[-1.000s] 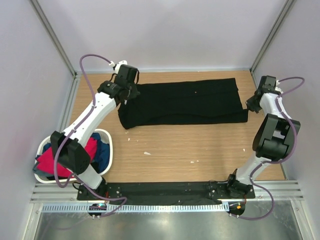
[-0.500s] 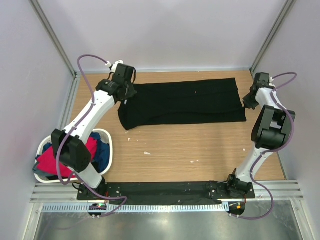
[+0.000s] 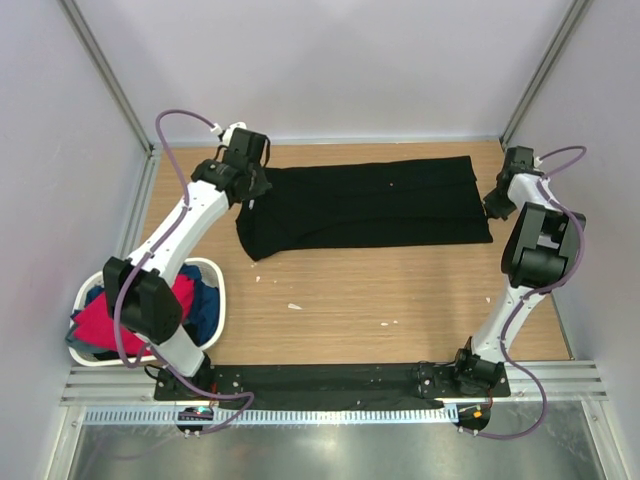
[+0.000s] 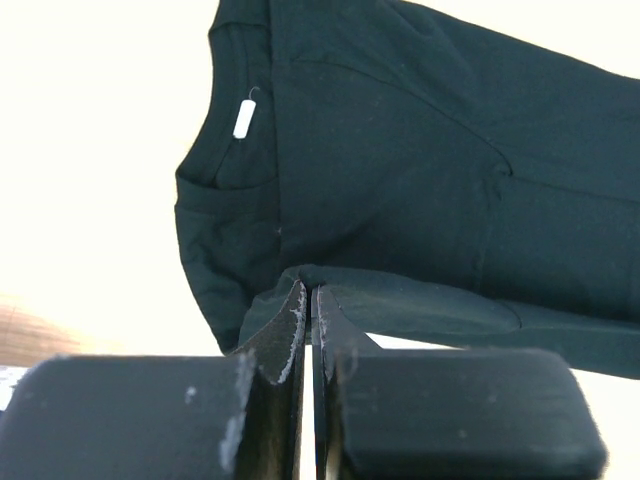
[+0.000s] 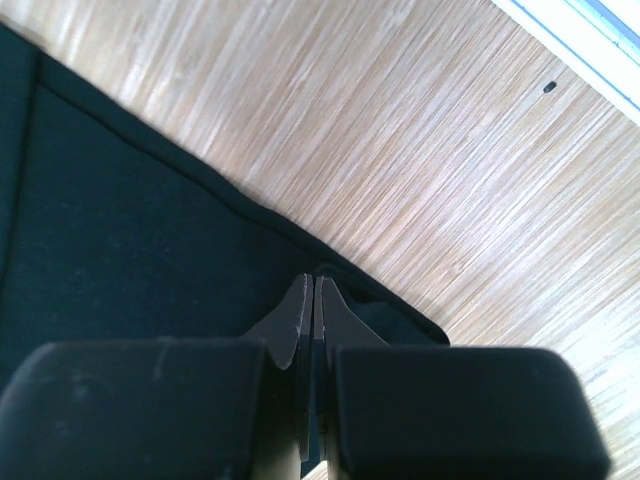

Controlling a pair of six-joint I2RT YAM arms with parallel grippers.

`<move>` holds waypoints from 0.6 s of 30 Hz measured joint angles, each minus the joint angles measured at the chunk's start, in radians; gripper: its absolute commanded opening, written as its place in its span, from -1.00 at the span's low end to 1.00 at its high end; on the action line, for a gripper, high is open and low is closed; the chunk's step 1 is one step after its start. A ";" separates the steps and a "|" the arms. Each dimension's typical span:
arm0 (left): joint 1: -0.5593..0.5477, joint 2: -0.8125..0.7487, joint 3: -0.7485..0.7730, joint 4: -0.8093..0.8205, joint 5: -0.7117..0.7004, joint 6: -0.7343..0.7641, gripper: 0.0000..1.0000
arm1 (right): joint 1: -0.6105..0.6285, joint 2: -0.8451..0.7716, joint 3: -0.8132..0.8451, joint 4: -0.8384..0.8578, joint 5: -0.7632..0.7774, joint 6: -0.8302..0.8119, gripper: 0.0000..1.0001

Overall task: Fold and stack the t-shirts
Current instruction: Fold the tshirt

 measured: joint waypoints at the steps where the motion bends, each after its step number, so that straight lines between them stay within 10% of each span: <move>1: 0.000 0.003 0.001 0.004 0.003 0.012 -0.99 | 0.000 0.004 0.000 0.000 0.000 -0.001 -0.98; 18: 0.002 0.203 0.202 0.075 0.105 0.256 -0.99 | 0.006 0.071 0.035 -0.003 0.002 -0.008 -0.97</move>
